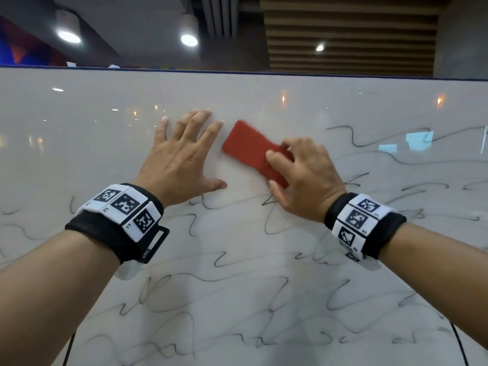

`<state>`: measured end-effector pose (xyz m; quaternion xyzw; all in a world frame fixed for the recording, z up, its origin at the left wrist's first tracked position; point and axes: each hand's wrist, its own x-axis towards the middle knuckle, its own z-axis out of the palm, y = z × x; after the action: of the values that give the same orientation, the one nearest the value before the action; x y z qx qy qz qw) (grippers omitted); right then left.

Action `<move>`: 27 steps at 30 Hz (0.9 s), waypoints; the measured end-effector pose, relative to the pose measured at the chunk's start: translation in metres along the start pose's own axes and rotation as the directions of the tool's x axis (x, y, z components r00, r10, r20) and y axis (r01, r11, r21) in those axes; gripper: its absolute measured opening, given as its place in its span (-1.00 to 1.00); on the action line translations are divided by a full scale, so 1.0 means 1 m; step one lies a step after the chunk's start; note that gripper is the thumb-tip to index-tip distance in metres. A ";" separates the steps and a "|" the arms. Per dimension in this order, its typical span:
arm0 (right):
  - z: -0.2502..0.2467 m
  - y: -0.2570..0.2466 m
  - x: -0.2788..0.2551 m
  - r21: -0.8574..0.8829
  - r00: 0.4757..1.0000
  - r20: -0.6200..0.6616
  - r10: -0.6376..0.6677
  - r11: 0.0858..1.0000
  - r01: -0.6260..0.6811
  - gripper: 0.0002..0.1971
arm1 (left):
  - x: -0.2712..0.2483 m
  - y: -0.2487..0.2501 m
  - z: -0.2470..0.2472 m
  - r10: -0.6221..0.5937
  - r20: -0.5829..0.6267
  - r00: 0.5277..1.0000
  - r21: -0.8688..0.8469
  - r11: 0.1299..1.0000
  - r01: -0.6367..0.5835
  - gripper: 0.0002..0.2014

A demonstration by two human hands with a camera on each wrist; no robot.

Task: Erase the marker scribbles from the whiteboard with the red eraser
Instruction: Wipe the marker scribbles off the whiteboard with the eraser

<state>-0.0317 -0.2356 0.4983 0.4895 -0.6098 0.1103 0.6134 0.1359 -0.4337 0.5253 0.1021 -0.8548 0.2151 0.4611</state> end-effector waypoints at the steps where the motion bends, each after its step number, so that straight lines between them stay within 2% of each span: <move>1: 0.001 0.000 -0.005 -0.006 0.996 0.042 -0.076 0.997 0.077 -0.52 | 0.000 0.000 -0.001 0.000 0.003 1.000 -0.001 1.000 0.000 0.12; 3: -0.005 0.010 -0.005 -0.030 0.987 0.081 -0.137 0.990 0.140 -0.53 | 0.002 0.002 -0.002 0.002 0.012 1.000 -0.002 1.000 -0.002 0.13; 4: -0.009 0.018 -0.001 -0.046 0.991 0.074 -0.111 0.992 0.114 -0.54 | 0.002 0.003 -0.003 0.003 0.017 1.000 0.000 1.000 -0.003 0.13; 7: -0.021 0.039 0.011 -0.054 0.995 0.007 0.096 0.994 -0.095 -0.52 | 0.004 0.007 -0.004 0.009 0.025 1.000 0.009 1.000 -0.009 0.13; 9: -0.020 0.037 0.008 -0.035 0.990 -0.015 0.139 0.990 -0.139 -0.53 | 0.005 0.011 -0.004 0.009 0.030 1.000 0.008 1.000 -0.010 0.12; 10: -0.017 0.033 0.002 -0.031 0.995 -0.009 0.099 0.995 -0.099 -0.54 | 0.006 0.014 -0.004 0.010 0.031 0.999 0.004 1.000 -0.010 0.11; 13: -0.009 0.027 -0.016 -0.040 0.986 0.088 -0.141 0.989 0.145 -0.55 | 0.008 0.019 -0.004 0.013 0.032 0.999 -0.001 1.000 -0.013 0.10; 15: -0.014 0.040 -0.015 -0.070 0.980 0.109 -0.165 0.982 0.173 -0.54 | 0.010 0.022 -0.003 0.014 0.031 0.999 0.000 1.000 -0.014 0.10; 17: -0.022 0.056 -0.006 -0.062 0.999 0.050 -0.012 0.998 0.015 -0.53 | 0.012 0.025 -0.002 0.015 0.027 1.000 0.002 1.000 -0.015 0.11; 19: -0.026 0.064 -0.002 -0.028 0.988 -0.006 0.153 0.988 -0.154 -0.52 | 0.013 0.028 -0.001 0.006 0.023 1.000 0.002 1.000 -0.007 0.10; 20: -0.025 0.062 -0.004 -0.023 0.985 -0.018 0.171 0.985 -0.172 -0.52 | 0.014 0.029 -0.001 0.001 0.024 1.000 0.001 1.000 -0.001 0.10; 21: -0.022 0.058 -0.009 -0.025 0.990 -0.020 0.137 0.990 -0.137 -0.53 | 0.014 0.031 0.000 -0.002 0.025 1.000 0.001 1.000 0.002 0.10; 23: -0.013 0.050 -0.023 -0.031 0.999 0.020 -0.033 0.999 0.033 -0.55 | 0.015 0.035 0.000 -0.001 0.026 1.000 0.001 1.000 0.001 0.10; 25: -0.012 0.049 -0.033 -0.047 0.978 0.095 -0.184 0.981 0.189 -0.56 | 0.016 0.038 0.001 0.008 0.024 1.000 0.002 1.000 -0.008 0.09; 27: -0.017 0.058 -0.029 -0.070 0.971 0.110 -0.214 0.972 0.222 -0.55 | 0.017 0.042 0.001 0.015 0.018 1.000 0.000 1.000 -0.015 0.09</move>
<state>-0.0705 -0.1811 0.5046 0.5331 -0.5868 -0.0081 0.6095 0.1099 -0.3965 0.5274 0.0976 -0.8598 0.2175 0.4516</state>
